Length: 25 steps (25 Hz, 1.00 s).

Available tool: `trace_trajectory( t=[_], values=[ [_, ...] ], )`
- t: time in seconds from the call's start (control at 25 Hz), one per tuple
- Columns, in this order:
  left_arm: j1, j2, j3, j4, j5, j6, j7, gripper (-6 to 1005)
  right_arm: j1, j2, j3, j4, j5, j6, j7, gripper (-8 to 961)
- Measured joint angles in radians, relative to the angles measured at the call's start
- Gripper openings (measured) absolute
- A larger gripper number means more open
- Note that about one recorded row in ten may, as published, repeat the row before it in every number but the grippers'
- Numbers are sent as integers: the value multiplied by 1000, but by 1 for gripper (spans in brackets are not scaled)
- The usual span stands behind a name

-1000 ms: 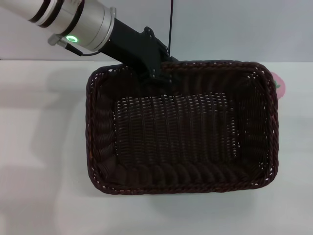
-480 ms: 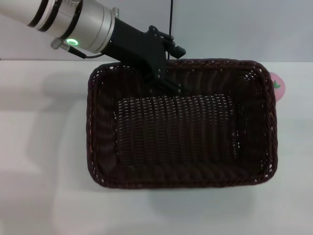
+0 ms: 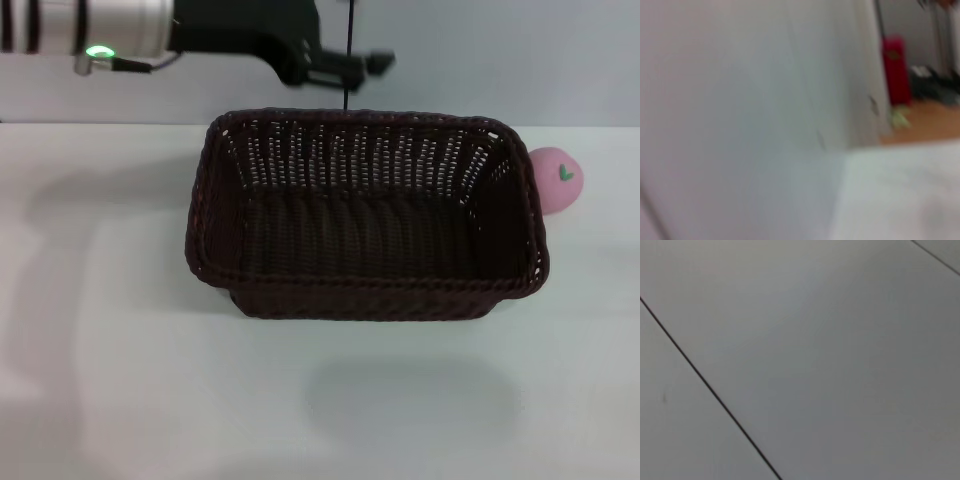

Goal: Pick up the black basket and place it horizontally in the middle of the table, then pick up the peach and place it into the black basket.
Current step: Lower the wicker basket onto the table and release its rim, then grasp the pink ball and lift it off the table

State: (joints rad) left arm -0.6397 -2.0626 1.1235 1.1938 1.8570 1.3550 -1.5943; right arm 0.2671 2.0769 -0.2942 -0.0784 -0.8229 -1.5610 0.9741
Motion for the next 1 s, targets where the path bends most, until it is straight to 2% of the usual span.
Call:
trace_trajectory(
  t=[0.2, 0.32, 0.48, 0.6, 0.76, 0.88, 1.0],
  values=[
    [117, -3, -19, -17, -258, -86, 99, 834, -3, -4, -6, -23, -67, -5, -2, 620],
    [184, -5, -17, -81, -461, -102, 211, 834, -3, -7, -6, -80, -201, 0, -1, 621],
    [239, -3, -17, -285, -782, -61, 380, 833, 7, -9, -6, -169, -357, 7, 33, 621],
    [246, 0, -36, -444, -941, 24, 477, 833, 17, -11, -7, -298, -511, 45, 150, 620],
    [246, 1, -73, -588, -1021, 119, 551, 833, 46, -12, -7, -583, -808, 79, 481, 621],
    [250, 1, -93, -621, -1027, 147, 555, 833, 85, -13, -13, -800, -1041, 58, 718, 621],
    [254, 2, -102, -628, -1028, 158, 550, 833, 142, -28, -52, -952, -1262, 21, 914, 620]
  ],
)
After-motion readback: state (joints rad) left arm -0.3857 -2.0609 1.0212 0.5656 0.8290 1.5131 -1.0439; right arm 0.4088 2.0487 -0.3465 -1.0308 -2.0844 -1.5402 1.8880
